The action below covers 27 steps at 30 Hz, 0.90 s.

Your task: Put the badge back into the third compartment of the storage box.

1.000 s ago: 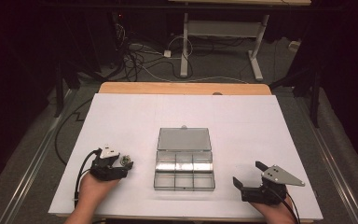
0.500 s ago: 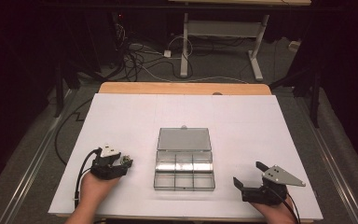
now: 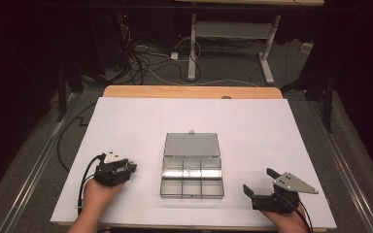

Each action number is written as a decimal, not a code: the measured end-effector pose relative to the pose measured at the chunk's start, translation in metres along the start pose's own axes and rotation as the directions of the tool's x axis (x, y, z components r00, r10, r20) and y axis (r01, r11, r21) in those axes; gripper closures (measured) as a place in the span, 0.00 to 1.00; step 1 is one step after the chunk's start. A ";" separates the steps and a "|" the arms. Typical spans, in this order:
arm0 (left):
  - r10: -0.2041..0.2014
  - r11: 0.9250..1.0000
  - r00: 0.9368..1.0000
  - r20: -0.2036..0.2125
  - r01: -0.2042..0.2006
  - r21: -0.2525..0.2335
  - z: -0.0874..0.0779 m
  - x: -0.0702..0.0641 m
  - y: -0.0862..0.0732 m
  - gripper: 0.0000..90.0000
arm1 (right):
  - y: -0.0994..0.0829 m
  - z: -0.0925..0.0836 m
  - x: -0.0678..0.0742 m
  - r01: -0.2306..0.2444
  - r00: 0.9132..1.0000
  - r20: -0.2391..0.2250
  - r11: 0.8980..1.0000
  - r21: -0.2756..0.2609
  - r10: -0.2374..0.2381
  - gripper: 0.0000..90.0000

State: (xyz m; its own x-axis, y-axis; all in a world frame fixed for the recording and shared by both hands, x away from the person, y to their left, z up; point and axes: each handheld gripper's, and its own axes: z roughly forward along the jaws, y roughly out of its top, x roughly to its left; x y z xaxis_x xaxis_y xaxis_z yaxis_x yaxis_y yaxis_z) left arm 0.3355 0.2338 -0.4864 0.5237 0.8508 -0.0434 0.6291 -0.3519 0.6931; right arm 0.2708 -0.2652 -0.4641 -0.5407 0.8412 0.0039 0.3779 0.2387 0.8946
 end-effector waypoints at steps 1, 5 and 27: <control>0.000 1.000 1.000 0.001 0.000 0.000 0.000 0.000 0.000 0.62 | 0.000 0.000 0.000 0.002 1.000 0.000 1.000 0.000 -0.002 0.01; 0.000 1.000 1.000 0.003 0.000 -0.001 -0.001 0.000 0.000 0.62 | 0.000 -0.001 0.000 0.002 1.000 0.000 1.000 0.000 -0.002 0.01; 0.001 0.999 0.999 0.045 0.001 -0.044 -0.009 -0.001 0.000 0.62 | -0.003 0.004 -0.001 0.016 1.000 -0.003 0.999 0.043 -0.015 0.00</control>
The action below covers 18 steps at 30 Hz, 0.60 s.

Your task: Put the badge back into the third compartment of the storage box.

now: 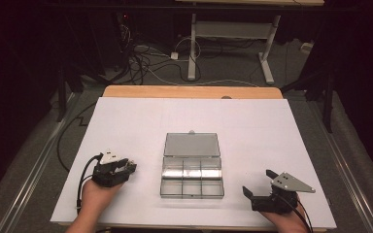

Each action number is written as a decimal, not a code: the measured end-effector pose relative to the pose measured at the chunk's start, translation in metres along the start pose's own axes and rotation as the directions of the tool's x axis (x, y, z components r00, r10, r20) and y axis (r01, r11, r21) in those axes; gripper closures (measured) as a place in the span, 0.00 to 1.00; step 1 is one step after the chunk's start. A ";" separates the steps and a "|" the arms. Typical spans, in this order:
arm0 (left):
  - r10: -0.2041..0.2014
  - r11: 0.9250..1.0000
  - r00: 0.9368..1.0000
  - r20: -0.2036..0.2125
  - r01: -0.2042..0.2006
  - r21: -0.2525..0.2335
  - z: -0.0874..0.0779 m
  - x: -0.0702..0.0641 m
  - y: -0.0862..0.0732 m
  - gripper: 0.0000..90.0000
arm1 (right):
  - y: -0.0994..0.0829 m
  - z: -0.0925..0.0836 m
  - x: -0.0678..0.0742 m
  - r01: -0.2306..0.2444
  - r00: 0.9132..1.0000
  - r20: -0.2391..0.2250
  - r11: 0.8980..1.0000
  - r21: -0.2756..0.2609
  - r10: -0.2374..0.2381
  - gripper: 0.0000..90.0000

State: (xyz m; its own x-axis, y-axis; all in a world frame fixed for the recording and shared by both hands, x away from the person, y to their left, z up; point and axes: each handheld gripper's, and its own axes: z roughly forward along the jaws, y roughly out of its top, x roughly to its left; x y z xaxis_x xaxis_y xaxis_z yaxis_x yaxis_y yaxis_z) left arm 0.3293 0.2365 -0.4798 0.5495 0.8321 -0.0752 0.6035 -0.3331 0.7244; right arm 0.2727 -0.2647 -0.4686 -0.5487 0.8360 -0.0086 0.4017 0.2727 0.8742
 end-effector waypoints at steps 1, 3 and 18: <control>0.001 1.000 1.000 0.004 -0.001 -0.004 -0.001 -0.001 0.000 0.62 | 0.000 0.000 0.000 0.000 1.000 0.000 1.000 0.000 0.000 0.00; 0.002 1.000 1.000 0.010 -0.002 -0.011 -0.002 -0.002 0.001 0.62 | 0.000 0.000 0.000 0.002 1.000 0.000 1.000 0.001 -0.002 0.00; 0.042 0.998 0.997 0.064 -0.039 -0.058 -0.010 -0.019 0.008 0.62 | 0.000 0.000 0.000 0.003 1.000 -0.002 1.000 -0.002 -0.003 0.00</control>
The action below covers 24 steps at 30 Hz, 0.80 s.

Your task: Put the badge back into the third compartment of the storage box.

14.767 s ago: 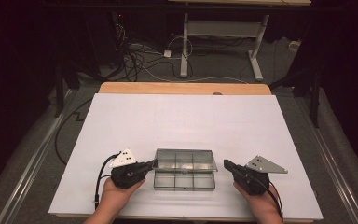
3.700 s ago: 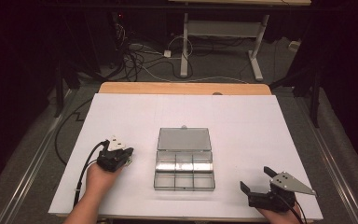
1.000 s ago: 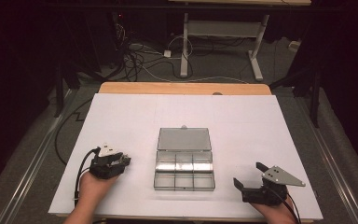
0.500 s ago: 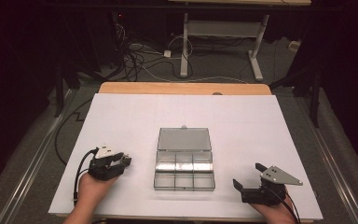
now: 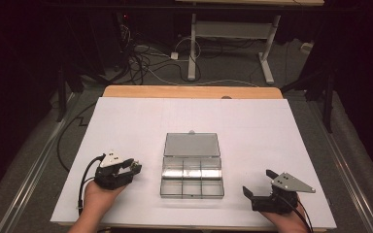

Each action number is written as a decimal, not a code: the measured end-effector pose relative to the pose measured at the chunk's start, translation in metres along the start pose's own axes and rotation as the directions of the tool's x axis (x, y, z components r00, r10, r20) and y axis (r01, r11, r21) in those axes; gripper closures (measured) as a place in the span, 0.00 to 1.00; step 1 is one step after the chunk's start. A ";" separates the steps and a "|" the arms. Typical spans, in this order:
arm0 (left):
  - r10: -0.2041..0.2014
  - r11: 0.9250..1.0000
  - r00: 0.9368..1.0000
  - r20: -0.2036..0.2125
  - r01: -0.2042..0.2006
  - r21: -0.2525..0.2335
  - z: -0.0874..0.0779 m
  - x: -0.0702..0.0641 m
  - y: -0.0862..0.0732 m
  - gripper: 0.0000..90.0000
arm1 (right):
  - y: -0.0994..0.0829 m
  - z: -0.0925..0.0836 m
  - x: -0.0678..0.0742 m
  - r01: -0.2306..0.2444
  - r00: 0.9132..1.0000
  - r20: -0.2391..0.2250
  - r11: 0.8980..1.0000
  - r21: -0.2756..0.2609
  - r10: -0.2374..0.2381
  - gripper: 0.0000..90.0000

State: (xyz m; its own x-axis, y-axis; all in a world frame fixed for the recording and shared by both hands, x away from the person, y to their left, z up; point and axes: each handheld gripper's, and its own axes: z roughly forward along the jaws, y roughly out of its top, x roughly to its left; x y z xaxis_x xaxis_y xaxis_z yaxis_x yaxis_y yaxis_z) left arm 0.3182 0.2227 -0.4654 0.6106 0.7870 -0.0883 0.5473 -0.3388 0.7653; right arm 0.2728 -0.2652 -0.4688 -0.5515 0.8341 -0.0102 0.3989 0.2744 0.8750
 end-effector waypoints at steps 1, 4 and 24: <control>0.005 1.000 1.000 0.003 -0.005 -0.001 0.000 -0.001 0.001 0.62 | 0.000 0.000 0.000 0.001 1.000 0.000 1.000 0.000 -0.001 0.00; 0.014 1.000 1.000 0.014 -0.014 -0.007 -0.001 -0.005 0.002 0.62 | 0.000 0.000 0.000 0.001 1.000 -0.002 1.000 -0.001 -0.001 0.00; 0.072 0.997 0.994 0.077 -0.069 -0.040 -0.005 -0.034 0.015 0.62 | 0.000 0.000 0.001 0.003 1.000 -0.003 1.000 -0.004 -0.003 0.00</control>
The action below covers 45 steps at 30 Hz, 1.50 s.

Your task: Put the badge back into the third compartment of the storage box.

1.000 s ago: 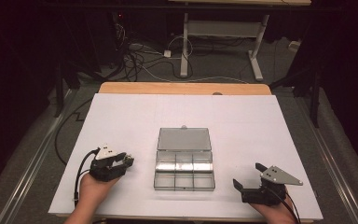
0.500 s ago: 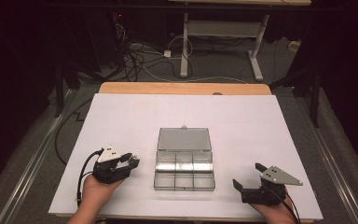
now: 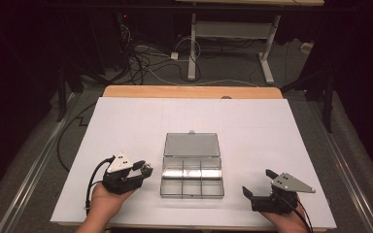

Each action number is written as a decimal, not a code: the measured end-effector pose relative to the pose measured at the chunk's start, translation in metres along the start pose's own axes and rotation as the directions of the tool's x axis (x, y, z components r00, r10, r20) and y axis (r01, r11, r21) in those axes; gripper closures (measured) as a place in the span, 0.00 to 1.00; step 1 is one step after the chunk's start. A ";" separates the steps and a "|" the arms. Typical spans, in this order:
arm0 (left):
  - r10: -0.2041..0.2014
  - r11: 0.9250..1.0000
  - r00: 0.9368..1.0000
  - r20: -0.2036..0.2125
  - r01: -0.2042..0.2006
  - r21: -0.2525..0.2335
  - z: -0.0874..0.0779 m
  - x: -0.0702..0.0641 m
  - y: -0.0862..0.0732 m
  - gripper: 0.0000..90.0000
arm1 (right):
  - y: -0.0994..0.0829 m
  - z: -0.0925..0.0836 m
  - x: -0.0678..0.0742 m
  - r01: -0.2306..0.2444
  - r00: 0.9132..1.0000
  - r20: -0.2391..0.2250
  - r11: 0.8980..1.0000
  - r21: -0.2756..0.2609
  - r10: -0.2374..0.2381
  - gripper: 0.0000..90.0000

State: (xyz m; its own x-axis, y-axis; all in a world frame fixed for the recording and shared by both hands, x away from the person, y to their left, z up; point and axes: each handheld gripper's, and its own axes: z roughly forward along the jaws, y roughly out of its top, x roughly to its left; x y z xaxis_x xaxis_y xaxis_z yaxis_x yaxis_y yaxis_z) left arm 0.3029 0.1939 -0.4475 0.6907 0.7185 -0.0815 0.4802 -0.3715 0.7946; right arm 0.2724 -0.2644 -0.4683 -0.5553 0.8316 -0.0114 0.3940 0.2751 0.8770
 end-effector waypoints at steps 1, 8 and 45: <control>0.002 1.000 1.000 0.003 -0.002 0.000 0.000 -0.001 0.001 0.62 | 0.000 0.000 0.000 0.003 1.000 0.000 1.000 -0.001 -0.003 0.00; 0.008 1.000 1.000 0.030 -0.008 -0.007 0.001 -0.008 0.004 0.62 | 0.000 0.000 0.000 0.003 1.000 -0.001 1.000 0.001 -0.003 0.00; 0.053 0.998 0.991 0.124 -0.057 0.026 0.053 -0.041 0.051 0.62 | -0.001 -0.003 -0.002 -0.004 1.000 0.003 1.000 -0.009 0.004 0.00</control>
State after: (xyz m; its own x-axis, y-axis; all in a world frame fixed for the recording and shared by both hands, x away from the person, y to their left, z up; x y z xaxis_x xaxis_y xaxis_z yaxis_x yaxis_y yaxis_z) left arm 0.3280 0.1141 -0.4354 0.7770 0.6192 -0.1134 0.4545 -0.4270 0.7817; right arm 0.2710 -0.2682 -0.4673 -0.5517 0.8340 -0.0096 0.3891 0.2676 0.8815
